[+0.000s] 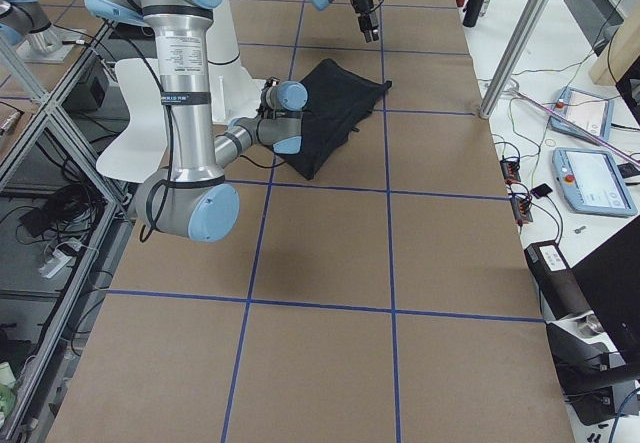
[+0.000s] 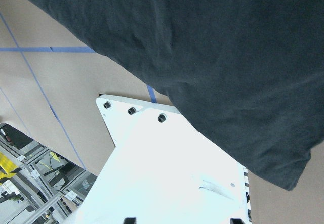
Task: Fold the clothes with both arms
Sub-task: 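Grasp the corner with the right gripper and pull it toward the robot, then move the left gripper to the shirt's side edge while the right gripper holds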
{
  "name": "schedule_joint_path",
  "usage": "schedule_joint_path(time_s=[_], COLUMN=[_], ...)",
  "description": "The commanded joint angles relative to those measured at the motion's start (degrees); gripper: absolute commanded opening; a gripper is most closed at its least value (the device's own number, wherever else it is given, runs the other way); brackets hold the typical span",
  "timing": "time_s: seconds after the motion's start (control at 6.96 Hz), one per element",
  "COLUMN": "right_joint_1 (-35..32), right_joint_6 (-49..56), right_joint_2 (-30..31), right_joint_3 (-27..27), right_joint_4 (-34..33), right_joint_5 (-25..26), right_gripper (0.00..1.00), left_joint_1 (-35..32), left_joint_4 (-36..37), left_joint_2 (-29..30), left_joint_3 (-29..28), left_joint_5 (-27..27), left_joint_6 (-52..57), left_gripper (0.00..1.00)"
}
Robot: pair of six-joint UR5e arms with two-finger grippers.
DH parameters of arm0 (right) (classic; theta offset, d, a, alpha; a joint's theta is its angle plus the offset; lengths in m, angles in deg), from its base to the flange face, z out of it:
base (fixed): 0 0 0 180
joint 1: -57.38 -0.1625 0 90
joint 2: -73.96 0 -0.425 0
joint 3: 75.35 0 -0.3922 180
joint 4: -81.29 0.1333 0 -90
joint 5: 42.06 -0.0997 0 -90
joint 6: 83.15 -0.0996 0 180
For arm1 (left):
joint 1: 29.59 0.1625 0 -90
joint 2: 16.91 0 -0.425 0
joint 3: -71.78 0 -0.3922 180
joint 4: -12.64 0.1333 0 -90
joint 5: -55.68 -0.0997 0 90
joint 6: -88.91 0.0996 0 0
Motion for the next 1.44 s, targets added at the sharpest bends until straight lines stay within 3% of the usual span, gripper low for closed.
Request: schedule_joint_path(time_s=[0.0,0.57,1.29], right_joint_1=[-6.9,-9.21,-10.09], right_joint_6=[0.29,0.47,0.47], right_joint_2=[-0.46,-0.47,-0.99], right_joint_3=[0.37,0.29,0.46], right_joint_4=[1.2,1.11,1.11], right_joint_5=[0.49,5.84,6.29], right_gripper=[1.0,1.0,1.0], left_joint_1=[2.24,6.99,11.21], left_joint_4=[-0.15,-0.15,-0.15], left_joint_2=[-4.15,-13.65,-13.67], left_joint_3=[0.4,5.49,5.23], left_joint_5=[-0.21,-0.56,-0.65], left_joint_6=[-0.81,-2.93,-4.86], left_gripper=[1.0,1.0,1.0])
